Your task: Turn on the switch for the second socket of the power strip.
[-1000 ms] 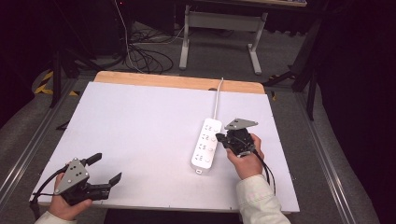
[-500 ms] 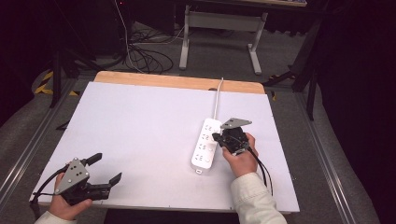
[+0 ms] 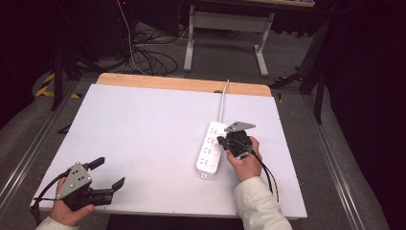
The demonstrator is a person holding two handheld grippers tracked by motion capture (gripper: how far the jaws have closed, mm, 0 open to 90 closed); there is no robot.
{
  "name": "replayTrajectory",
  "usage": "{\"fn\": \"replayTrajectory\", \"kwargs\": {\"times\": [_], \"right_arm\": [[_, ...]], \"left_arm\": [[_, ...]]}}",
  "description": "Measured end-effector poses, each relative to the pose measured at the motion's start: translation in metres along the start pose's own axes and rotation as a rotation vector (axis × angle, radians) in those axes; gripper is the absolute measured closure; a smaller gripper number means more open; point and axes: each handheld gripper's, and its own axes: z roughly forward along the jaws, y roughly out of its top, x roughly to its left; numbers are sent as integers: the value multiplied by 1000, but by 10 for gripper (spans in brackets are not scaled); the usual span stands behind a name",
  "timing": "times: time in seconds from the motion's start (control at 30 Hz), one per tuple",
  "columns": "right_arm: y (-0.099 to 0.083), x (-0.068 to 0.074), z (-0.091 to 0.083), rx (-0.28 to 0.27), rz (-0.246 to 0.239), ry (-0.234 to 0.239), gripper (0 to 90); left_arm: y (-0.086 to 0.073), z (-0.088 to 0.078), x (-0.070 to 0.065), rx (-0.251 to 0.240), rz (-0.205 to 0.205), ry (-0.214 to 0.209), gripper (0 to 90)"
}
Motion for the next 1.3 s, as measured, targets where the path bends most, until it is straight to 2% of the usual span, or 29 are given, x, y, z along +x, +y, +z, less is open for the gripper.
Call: {"fn": "replayTrajectory", "kwargs": {"times": [0.33, 0.57, 0.9, 1.3], "right_arm": [[-2, -2, 4, 0, 4, -16, 900], [-3, 0, 6, -12, 6, -5, 900], [-3, 4, 6, -5, -33, -38, 900], [-3, 3, 9, 2, -29, -50, 900]], "left_arm": [[0, 0, 0, -1, 1, -1, 102], [0, 0, 0, 0, 2, -1, 102], [0, 0, -1, 0, 3, -2, 102], [0, 0, -1, 1, 2, -2, 102]]}}
